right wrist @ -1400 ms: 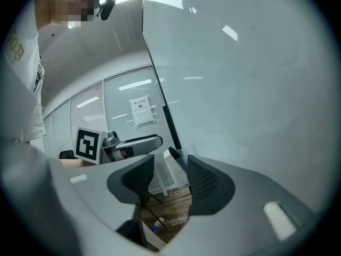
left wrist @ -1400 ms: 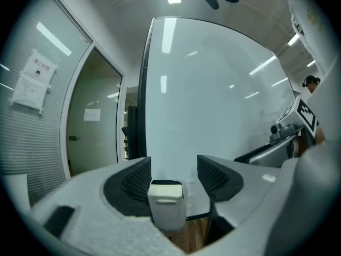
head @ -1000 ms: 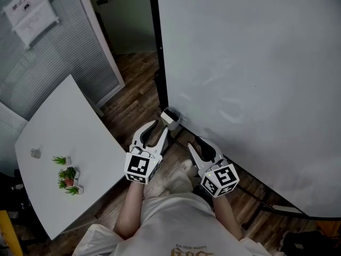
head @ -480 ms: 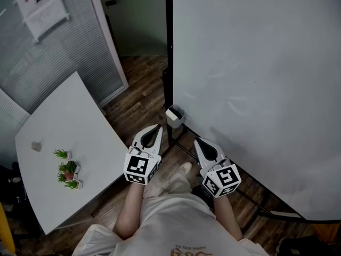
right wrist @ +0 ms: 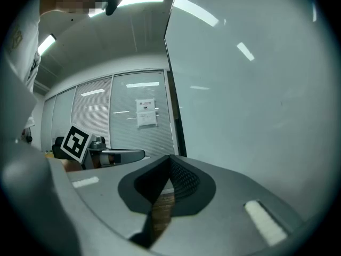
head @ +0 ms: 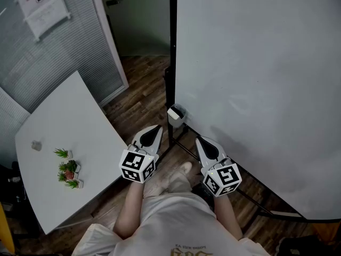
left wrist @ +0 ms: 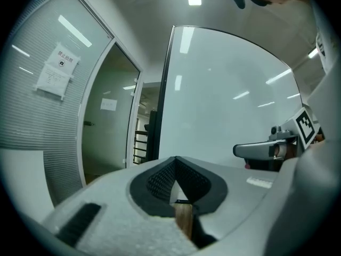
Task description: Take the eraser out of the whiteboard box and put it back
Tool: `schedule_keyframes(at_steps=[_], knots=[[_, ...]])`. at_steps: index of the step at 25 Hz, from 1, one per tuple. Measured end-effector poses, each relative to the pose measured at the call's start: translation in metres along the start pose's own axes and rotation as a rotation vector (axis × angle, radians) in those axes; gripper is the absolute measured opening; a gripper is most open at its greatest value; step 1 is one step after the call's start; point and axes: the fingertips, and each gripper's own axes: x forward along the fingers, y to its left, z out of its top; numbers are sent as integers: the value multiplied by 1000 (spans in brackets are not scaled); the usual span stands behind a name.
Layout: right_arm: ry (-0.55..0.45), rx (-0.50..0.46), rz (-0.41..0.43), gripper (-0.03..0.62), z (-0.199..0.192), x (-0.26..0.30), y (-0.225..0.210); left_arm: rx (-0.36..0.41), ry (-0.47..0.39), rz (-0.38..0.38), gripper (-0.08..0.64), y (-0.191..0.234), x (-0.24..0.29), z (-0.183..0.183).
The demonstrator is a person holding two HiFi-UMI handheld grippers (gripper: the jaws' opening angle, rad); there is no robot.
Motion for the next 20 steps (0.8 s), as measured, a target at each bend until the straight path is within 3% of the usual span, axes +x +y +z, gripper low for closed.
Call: schedule_keyframes(at_steps=[20], knots=[[29,-20,-2,12,-1,11,1,6,-16,-11,2,12,-2,0]])
